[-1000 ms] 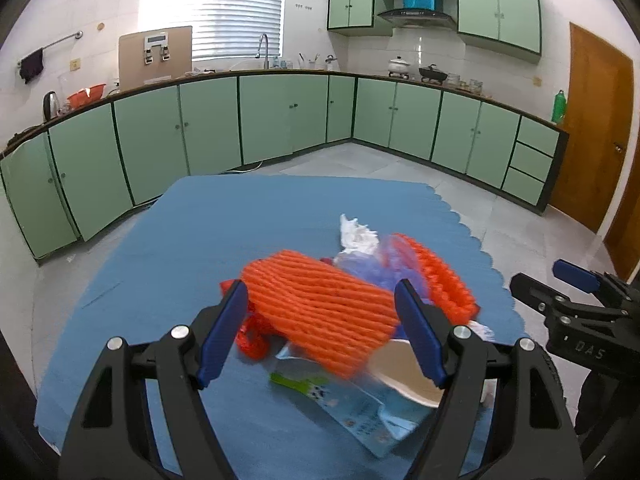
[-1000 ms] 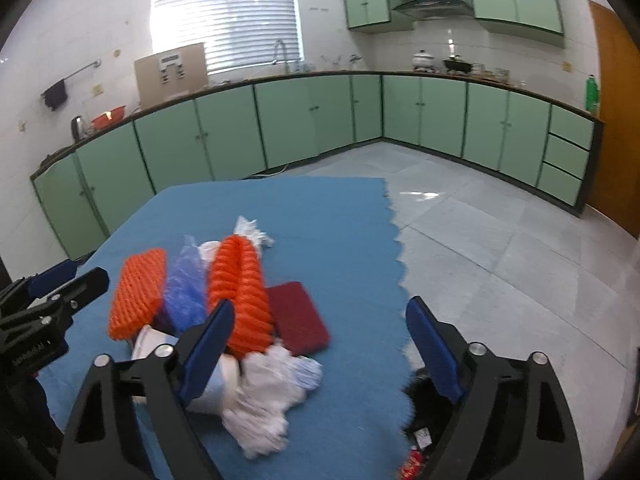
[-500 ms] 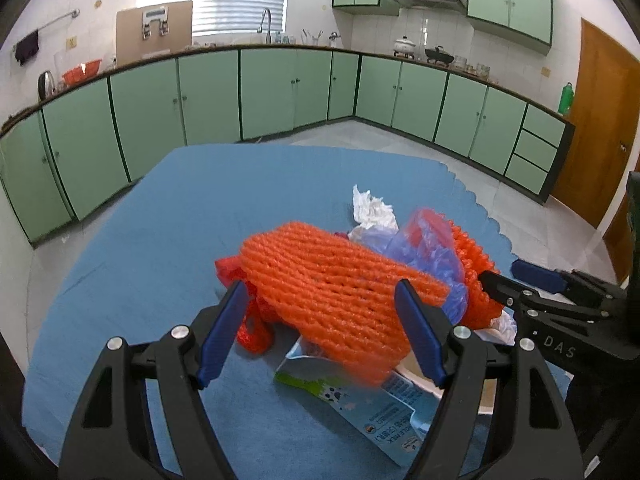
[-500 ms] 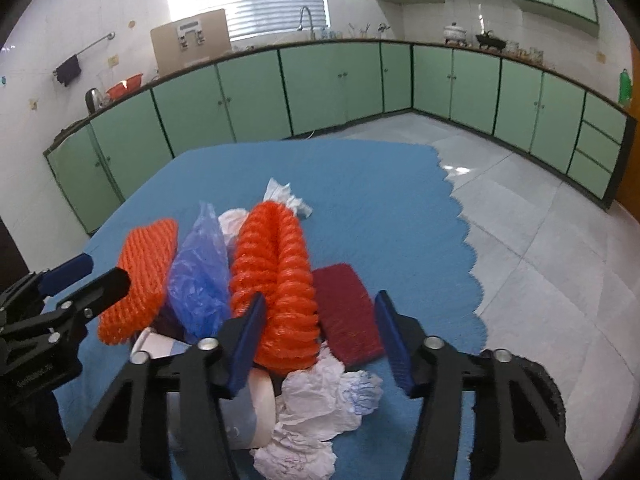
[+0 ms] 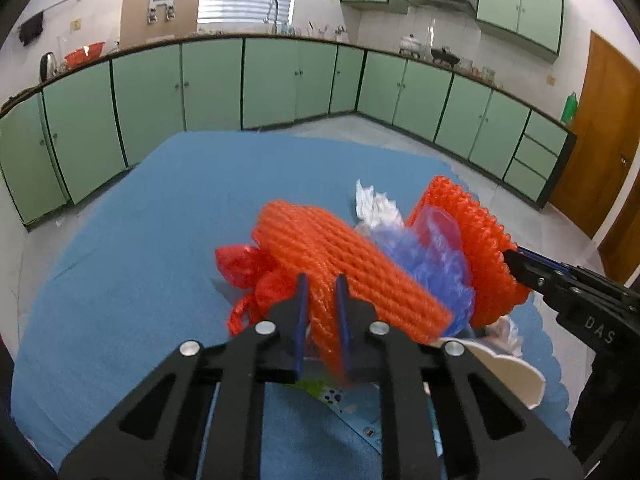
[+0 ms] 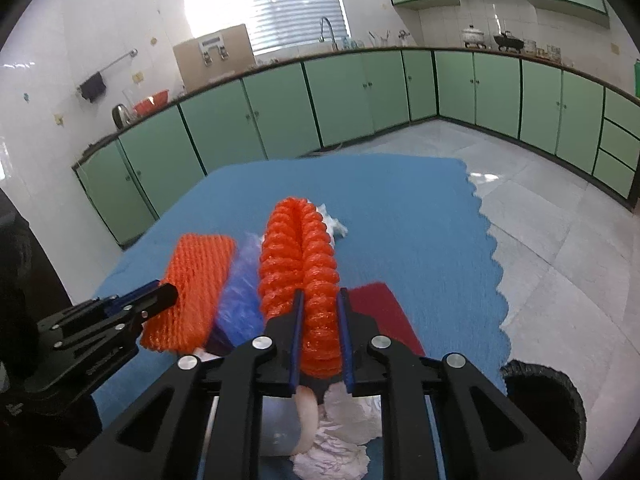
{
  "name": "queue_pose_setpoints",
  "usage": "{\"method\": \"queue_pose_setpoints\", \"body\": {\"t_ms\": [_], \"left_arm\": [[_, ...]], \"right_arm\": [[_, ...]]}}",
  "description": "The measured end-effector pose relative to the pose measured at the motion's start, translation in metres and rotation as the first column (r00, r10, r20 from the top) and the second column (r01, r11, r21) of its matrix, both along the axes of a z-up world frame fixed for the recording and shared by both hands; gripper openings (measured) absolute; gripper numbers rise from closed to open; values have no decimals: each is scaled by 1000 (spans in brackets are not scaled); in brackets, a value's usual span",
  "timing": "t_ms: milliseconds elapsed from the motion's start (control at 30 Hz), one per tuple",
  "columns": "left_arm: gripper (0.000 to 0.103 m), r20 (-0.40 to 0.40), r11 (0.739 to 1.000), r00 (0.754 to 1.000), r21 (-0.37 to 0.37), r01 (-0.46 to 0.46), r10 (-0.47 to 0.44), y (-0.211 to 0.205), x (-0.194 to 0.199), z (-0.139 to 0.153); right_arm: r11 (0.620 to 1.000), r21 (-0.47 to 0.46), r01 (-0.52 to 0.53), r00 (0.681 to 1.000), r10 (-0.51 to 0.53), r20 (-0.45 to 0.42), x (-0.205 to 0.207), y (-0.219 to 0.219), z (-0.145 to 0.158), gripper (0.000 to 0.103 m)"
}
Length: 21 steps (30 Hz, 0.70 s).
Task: Collect trash
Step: 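Grasp an orange foam net with the right tool while the left tool grasps another, then carry both orange foam nets over the black bin and open both tools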
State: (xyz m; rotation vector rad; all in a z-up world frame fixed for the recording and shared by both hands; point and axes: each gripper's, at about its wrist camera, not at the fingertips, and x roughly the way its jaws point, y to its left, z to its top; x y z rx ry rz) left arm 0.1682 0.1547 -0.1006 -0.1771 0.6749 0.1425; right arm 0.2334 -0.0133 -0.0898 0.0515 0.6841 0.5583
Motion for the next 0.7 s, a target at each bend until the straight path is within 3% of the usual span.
{"method": "queue_pose_setpoints", "body": {"t_ms": [400,700], "left_arm": [[10,183,1000,983,26,-3,-2,-15,-21,59],[10,236,997,969,40,71,-79,-51,-24,80]], "right_arm": [[998,67,1,994,-8,106,-13,-9,43,16],[996,70,62,984,-73,161,-29,-38,71,16]]}}
